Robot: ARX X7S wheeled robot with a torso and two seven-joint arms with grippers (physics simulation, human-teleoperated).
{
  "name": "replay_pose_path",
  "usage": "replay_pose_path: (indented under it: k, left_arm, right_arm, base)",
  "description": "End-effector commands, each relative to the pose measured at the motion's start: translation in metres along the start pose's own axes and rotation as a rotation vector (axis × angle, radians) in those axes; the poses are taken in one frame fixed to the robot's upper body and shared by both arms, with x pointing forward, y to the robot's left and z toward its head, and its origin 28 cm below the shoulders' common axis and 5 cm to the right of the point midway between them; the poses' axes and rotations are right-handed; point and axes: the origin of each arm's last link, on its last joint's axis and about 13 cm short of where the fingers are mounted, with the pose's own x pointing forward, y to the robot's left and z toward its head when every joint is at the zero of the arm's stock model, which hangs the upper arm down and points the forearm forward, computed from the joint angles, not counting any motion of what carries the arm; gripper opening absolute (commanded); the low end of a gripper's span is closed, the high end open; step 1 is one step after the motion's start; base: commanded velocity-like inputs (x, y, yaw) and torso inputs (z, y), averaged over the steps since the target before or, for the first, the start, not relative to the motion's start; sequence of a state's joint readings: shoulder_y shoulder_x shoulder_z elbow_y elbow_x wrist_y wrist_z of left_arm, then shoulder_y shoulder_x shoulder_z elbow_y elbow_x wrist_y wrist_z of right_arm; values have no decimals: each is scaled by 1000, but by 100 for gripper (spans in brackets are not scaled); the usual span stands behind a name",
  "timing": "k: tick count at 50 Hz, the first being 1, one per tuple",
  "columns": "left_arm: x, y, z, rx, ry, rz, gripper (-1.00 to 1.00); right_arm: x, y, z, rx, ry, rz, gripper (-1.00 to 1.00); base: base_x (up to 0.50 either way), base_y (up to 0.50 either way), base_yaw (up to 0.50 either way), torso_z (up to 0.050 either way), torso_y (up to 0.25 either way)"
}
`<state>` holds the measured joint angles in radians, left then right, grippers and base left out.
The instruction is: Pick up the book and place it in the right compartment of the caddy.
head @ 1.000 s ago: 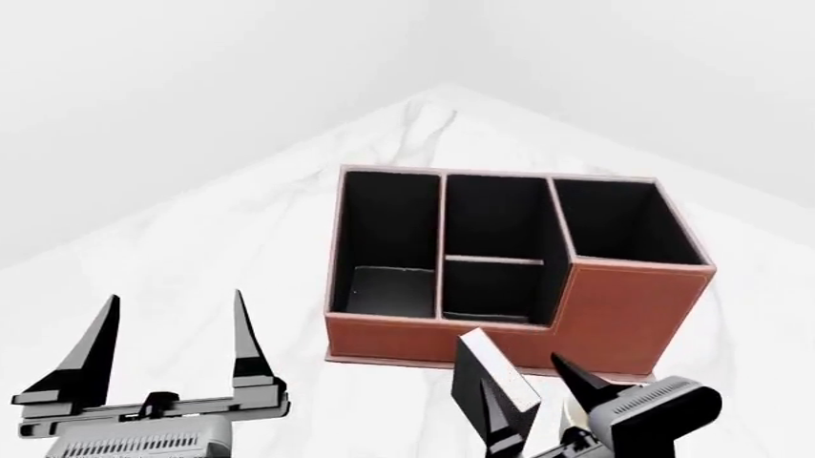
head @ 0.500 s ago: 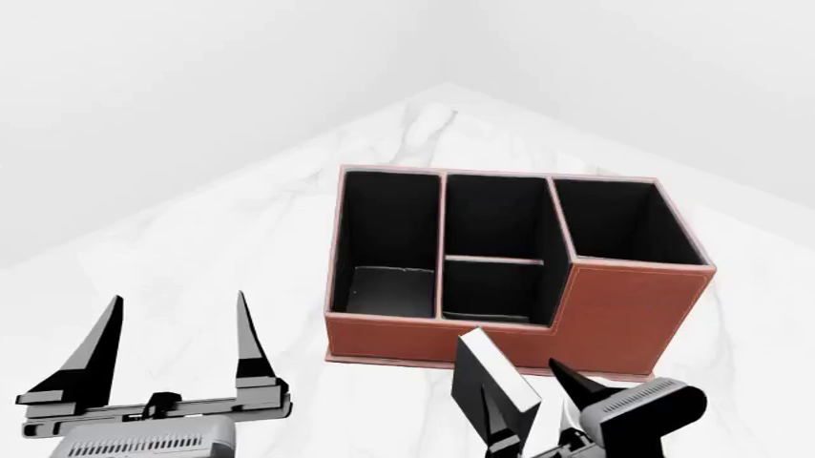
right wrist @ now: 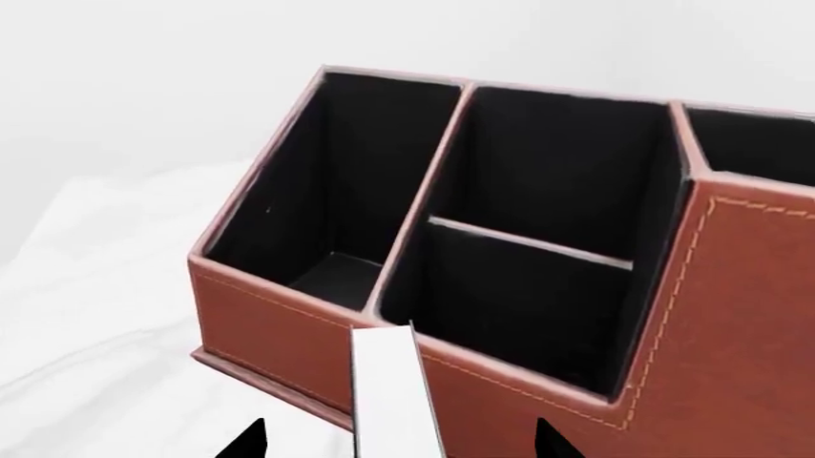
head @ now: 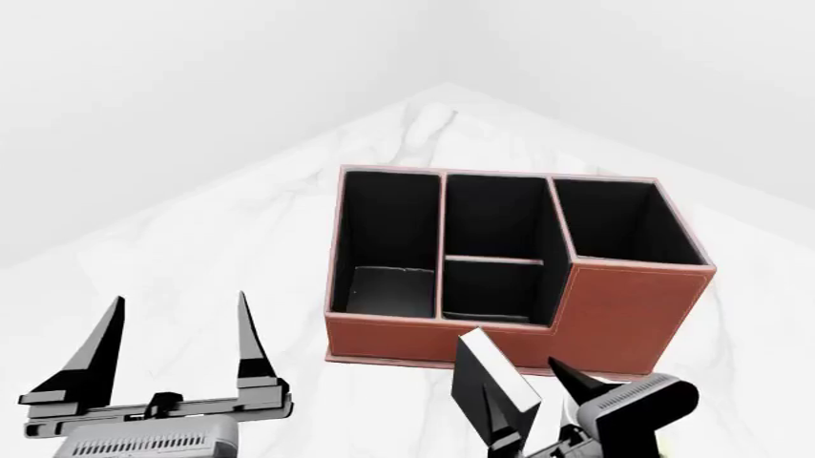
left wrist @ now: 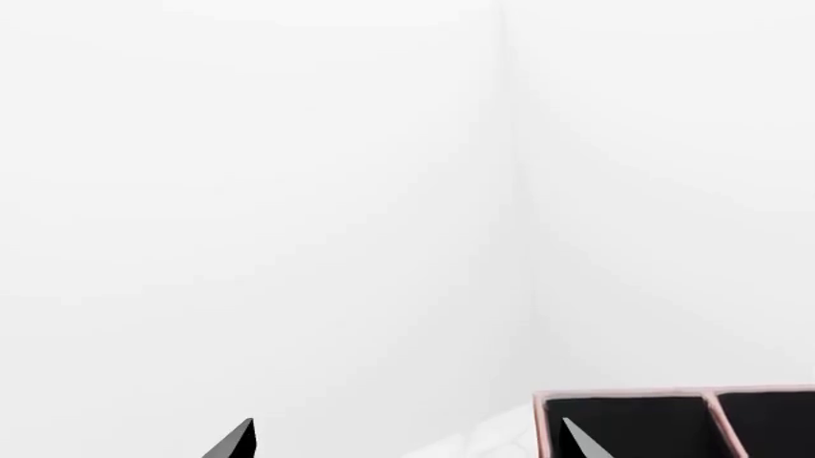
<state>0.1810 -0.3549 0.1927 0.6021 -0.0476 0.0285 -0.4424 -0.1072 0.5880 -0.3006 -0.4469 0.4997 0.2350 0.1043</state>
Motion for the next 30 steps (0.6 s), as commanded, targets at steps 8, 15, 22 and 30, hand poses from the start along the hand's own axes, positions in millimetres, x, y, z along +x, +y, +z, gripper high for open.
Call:
replay_pose_path:
  k: [8,15,22,30]
  left_arm:
    - [0,0,0,3,1,3,100]
    - [0,0,-1,4,2,5,100]
    - [0,-1,-1,7,4,5,100]
    - [0,-1,-1,7,4,6,100]
  right_arm:
    - [1,-11,0,38,-8,47,100]
    - [0,-15,2,39,-28,86,100]
    - [0,-19,0,45,-32,84,100]
    - [-1,-18,-2,46,-25,77,100]
  base:
    - [0,0,0,0,0]
    - [0,0,0,0,0]
    - [0,0,0,0,0]
    - [0,0,0,0,0]
